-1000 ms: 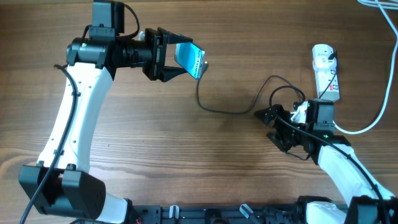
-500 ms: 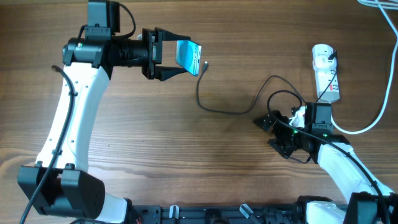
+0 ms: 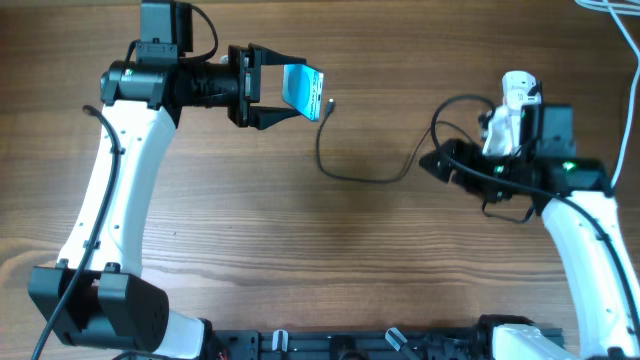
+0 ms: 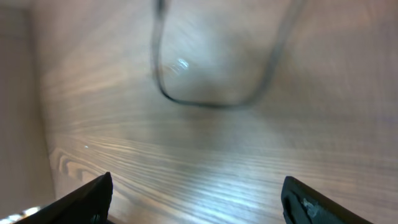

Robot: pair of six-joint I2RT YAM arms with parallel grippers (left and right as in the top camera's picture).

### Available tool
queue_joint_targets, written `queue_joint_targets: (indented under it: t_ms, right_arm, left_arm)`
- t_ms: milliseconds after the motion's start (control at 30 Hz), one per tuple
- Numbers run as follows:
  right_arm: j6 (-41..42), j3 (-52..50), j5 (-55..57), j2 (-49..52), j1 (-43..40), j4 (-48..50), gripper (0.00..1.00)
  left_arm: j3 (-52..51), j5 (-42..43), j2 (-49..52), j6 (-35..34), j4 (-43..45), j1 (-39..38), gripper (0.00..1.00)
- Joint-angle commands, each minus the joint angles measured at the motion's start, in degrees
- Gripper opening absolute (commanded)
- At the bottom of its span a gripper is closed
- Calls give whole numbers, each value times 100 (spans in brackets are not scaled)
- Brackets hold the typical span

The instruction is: Plug charger to phone and switch on socket

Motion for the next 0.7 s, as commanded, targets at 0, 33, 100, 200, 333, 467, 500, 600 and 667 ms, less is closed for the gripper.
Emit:
queue_joint_targets:
  t_ms: [0, 33, 100, 200, 333, 467, 500, 600, 667]
  right_arm:
    - [-483, 719, 37, -116, 413, -42, 87]
    - [-472, 807, 63, -116, 584, 17, 87]
    - [-227, 855, 315, -116, 907, 188, 87]
    - [-35, 857, 640, -116, 1285, 398, 87]
    - [68, 883, 634, -133, 1408, 457, 87]
    - [98, 883, 514, -177, 1408, 476, 87]
    - [103, 883, 374, -210, 1408, 540, 87]
    - [105, 883, -109, -319, 1429, 905, 86]
    - [254, 883, -164, -426, 1606, 1292, 86]
  left_arm:
    - [153, -20, -164, 286, 20, 35, 43]
    - [153, -52, -164, 302, 20, 35, 43]
    - [153, -55, -164, 299, 20, 35, 43]
    - [153, -55, -164, 299, 20, 35, 43]
    - [153, -55, -164, 299, 20, 35, 43]
    - [153, -55, -164, 299, 20, 35, 43]
    - [153, -55, -164, 299, 20, 35, 43]
    - [153, -59, -164, 299, 20, 35, 43]
    - [153, -210, -164, 306, 20, 33, 43]
